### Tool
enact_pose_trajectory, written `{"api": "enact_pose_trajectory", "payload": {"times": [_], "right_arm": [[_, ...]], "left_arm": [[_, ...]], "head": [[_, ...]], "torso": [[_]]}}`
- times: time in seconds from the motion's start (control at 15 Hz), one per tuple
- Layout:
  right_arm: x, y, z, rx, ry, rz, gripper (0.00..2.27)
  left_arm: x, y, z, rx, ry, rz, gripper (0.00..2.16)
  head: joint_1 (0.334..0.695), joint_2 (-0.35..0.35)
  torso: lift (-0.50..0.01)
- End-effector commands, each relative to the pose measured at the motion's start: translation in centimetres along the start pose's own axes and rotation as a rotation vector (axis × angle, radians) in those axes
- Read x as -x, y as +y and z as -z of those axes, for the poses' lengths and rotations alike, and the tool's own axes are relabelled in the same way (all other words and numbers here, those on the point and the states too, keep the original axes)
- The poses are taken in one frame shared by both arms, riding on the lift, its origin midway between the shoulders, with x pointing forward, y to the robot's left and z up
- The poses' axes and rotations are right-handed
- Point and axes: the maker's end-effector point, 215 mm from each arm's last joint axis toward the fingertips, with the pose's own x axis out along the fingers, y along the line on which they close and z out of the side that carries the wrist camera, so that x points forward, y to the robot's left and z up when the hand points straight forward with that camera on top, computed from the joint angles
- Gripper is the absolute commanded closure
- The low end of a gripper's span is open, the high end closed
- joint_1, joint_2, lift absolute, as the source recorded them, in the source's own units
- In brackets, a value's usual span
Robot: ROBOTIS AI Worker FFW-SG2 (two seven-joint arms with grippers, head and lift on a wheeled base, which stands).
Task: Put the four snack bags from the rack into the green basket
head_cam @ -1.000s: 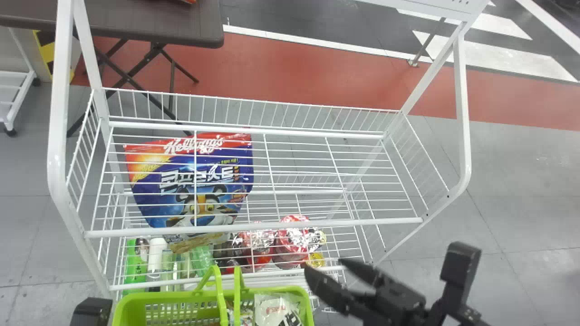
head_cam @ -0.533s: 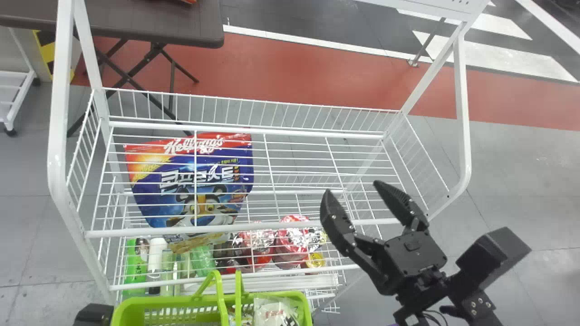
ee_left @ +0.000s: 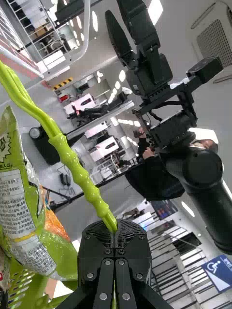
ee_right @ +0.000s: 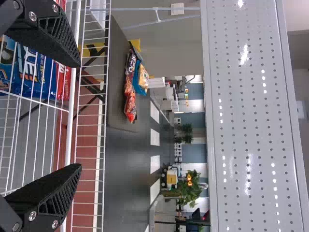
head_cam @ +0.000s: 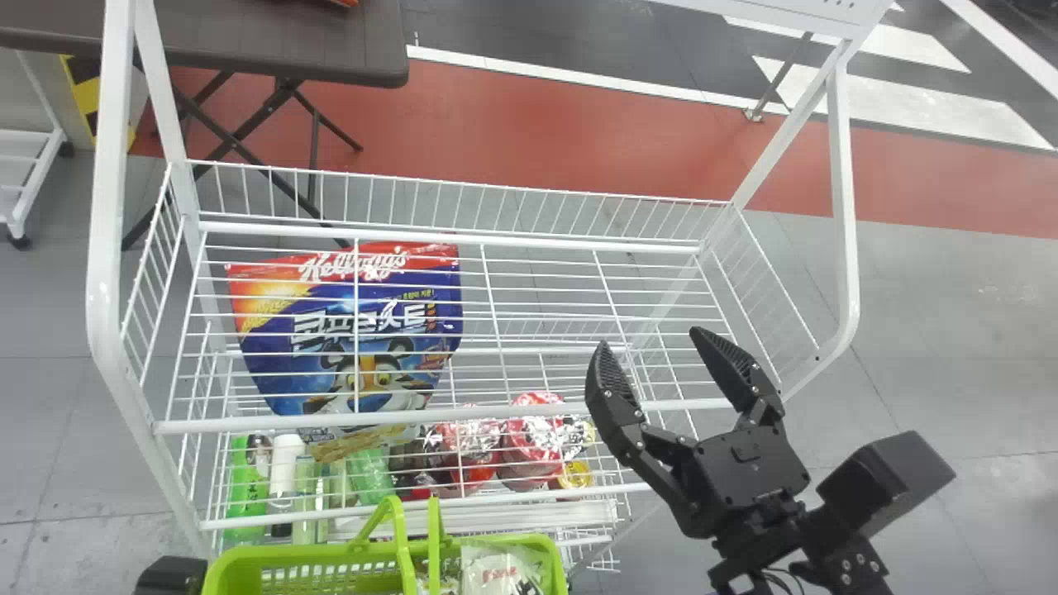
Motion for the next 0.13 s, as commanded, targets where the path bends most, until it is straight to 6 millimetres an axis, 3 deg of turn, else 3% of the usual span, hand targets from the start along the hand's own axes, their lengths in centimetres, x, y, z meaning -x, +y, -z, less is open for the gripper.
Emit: {"api": "enact_pose_trajectory", "payload": {"times": [0.0,0.07], "right_arm": [[0.09,-0.03,0.00,-0.002,0.002,0.002,0.08],[0.17,0.00,0.02,-0.004,0.003,0.002,0.08]], "left_arm": [[-0.01,-0.17,-0.22,-0.007,0.000,0.001,2.13],[0.02,-0.22,-0.16,-0.005,0.001,0.001,2.13]], "head": [[0.695,-0.350],[0.695,-0.350]], "torso": [[-0.006],[-0.006]]}}
